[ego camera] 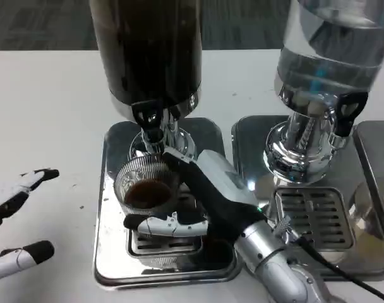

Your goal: Grasp the cup under the faucet to collect the drink, then remove the cup.

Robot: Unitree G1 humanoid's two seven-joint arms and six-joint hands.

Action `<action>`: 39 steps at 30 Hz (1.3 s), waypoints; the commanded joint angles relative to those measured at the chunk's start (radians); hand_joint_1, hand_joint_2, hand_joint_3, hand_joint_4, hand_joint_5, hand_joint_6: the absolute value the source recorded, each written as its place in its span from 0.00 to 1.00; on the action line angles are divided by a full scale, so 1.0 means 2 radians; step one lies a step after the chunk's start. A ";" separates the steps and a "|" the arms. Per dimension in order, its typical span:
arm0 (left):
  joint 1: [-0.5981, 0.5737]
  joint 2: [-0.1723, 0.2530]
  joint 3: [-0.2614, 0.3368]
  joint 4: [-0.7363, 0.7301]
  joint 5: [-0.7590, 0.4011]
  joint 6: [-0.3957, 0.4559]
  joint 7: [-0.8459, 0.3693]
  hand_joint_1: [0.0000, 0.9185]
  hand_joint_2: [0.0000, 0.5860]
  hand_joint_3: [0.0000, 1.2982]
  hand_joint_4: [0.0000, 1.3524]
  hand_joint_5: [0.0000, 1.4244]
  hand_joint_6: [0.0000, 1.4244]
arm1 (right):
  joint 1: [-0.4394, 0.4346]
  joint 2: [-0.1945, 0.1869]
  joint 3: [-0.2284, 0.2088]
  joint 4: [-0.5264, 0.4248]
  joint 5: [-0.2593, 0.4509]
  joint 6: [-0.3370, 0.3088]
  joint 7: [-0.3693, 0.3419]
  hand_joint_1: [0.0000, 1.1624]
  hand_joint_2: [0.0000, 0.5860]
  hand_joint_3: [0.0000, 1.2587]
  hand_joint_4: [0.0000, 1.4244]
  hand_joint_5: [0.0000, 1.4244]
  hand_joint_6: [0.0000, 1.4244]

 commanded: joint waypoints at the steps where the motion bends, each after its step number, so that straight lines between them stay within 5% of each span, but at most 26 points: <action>1: 0.007 0.015 0.002 -0.004 -0.006 -0.002 -0.006 0.00 0.18 0.05 0.00 0.00 0.02 | 0.014 0.001 0.006 -0.001 -0.009 0.009 -0.008 0.46 0.18 0.17 0.21 0.32 0.37; 12: 0.012 0.017 0.004 -0.010 -0.010 -0.002 -0.005 0.00 0.18 0.05 0.00 0.00 0.02 | 0.020 0.003 0.014 0.001 -0.039 0.004 -0.063 0.46 0.21 0.22 0.27 0.40 0.47; 39: 0.007 0.013 -0.003 -0.011 -0.013 -0.002 -0.007 0.00 0.17 0.04 0.00 0.00 0.03 | 0.037 0.004 0.009 -0.010 -0.029 -0.003 -0.102 0.56 0.33 0.37 0.39 0.53 0.65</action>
